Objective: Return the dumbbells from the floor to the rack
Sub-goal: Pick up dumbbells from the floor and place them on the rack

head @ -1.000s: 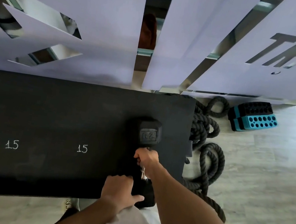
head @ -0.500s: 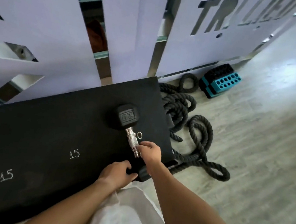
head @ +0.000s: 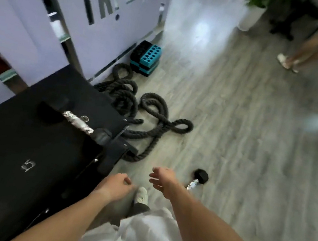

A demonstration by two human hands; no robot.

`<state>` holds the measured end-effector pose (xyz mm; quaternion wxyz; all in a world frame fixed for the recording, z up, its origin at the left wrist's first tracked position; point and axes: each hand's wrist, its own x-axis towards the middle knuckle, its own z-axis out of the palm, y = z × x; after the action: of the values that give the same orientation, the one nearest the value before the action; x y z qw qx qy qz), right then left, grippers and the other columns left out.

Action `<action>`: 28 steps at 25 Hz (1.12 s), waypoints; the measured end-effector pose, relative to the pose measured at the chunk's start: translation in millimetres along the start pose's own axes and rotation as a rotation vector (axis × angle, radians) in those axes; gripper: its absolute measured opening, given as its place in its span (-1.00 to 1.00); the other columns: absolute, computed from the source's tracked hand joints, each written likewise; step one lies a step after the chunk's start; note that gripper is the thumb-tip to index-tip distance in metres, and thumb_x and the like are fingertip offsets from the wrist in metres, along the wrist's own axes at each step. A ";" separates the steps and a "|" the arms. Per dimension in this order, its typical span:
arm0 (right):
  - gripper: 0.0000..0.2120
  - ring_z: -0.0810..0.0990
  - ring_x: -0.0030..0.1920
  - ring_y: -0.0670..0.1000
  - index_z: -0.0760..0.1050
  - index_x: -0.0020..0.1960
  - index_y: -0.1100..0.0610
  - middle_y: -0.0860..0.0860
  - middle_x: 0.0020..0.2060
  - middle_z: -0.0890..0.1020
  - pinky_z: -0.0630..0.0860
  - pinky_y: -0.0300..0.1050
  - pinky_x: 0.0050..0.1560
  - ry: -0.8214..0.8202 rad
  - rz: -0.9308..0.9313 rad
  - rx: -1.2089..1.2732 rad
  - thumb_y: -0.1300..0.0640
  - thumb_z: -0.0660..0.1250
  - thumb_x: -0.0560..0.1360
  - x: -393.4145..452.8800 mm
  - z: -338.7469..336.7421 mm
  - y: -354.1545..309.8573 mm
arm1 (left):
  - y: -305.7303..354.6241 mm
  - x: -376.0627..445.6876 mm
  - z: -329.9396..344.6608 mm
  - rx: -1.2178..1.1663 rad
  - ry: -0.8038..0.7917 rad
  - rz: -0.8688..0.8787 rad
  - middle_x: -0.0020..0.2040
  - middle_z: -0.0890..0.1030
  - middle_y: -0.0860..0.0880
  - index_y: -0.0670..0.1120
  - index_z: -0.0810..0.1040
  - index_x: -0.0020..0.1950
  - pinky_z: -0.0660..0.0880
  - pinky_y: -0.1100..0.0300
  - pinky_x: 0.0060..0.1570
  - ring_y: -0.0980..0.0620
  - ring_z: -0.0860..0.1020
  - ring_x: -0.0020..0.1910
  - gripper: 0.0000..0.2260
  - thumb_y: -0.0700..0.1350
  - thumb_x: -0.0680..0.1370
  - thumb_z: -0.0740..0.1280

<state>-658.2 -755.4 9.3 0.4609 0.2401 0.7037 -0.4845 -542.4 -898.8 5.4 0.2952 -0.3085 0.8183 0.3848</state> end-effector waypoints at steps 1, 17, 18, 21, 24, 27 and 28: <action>-0.91 0.58 -0.30 -0.01 0.52 -0.04 0.11 0.06 -0.14 0.63 0.39 -0.22 -0.31 0.031 0.013 0.057 0.16 0.25 0.59 -7.6 -25.4 14.3 | 16.8 -4.4 14.3 0.046 -0.035 0.047 0.13 0.67 -0.01 0.01 0.64 0.13 0.52 0.21 0.07 0.00 0.61 0.11 -0.71 0.15 0.52 0.39; -0.91 0.50 -0.46 -0.04 0.53 -0.06 0.12 0.02 -0.34 0.60 0.29 -0.24 -0.40 0.290 0.143 0.633 0.18 0.26 0.56 -4.2 -306.2 137.7 | 236.2 34.2 210.0 0.515 -0.385 0.241 -0.05 0.66 -0.01 0.00 0.63 -0.01 0.48 0.25 -0.08 0.06 0.57 -0.11 -0.83 0.08 0.52 0.42; -0.91 0.49 -0.46 -0.04 0.53 -0.07 0.12 0.02 -0.34 0.60 0.28 -0.24 -0.40 0.277 0.157 0.633 0.18 0.25 0.56 8.5 -325.4 135.2 | 250.0 44.4 221.4 0.521 -0.388 0.223 -0.06 0.66 -0.02 0.01 0.62 -0.03 0.48 0.24 -0.07 0.05 0.56 -0.12 -0.84 0.08 0.52 0.42; -0.89 0.50 -0.44 -0.01 0.55 -0.05 0.14 0.06 -0.29 0.62 0.28 -0.23 -0.39 0.247 0.188 0.578 0.19 0.24 0.55 44.3 -381.7 123.6 | 287.8 70.2 249.3 0.497 -0.395 0.154 -0.07 0.64 -0.03 0.01 0.60 -0.05 0.48 0.22 -0.07 0.05 0.55 -0.13 -0.87 0.05 0.53 0.42; -0.87 0.51 -0.42 0.02 0.56 -0.03 0.14 0.08 -0.26 0.63 0.30 -0.21 -0.38 0.211 0.219 0.522 0.19 0.23 0.55 82.0 -434.5 106.8 | 329.5 95.3 275.1 0.492 -0.394 0.084 -0.12 0.64 0.01 0.00 0.60 -0.07 0.44 0.27 -0.15 0.08 0.54 -0.15 -0.89 0.02 0.55 0.41; -0.86 0.52 -0.39 0.03 0.56 -0.04 0.12 0.07 -0.26 0.63 0.32 -0.19 -0.37 0.183 0.258 0.488 0.19 0.21 0.54 111.8 -464.3 89.2 | 359.9 117.6 297.4 0.478 -0.414 0.029 -0.20 0.62 0.04 0.01 0.60 -0.12 0.47 0.21 -0.10 0.07 0.54 -0.19 -0.90 0.01 0.53 0.42; -0.85 0.52 -0.39 0.03 0.56 -0.05 0.12 0.06 -0.27 0.63 0.31 -0.20 -0.38 0.183 0.264 0.486 0.19 0.21 0.54 120.4 -468.8 85.2 | 366.8 122.8 303.2 0.480 -0.409 0.015 -0.21 0.63 0.06 0.05 0.60 -0.15 0.48 0.21 -0.08 0.07 0.56 -0.18 -0.90 0.03 0.53 0.42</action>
<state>-841.8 -309.7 -86.6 0.3836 0.4758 0.5683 -0.5510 -814.5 -498.4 -79.4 0.5153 -0.1402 0.8115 0.2371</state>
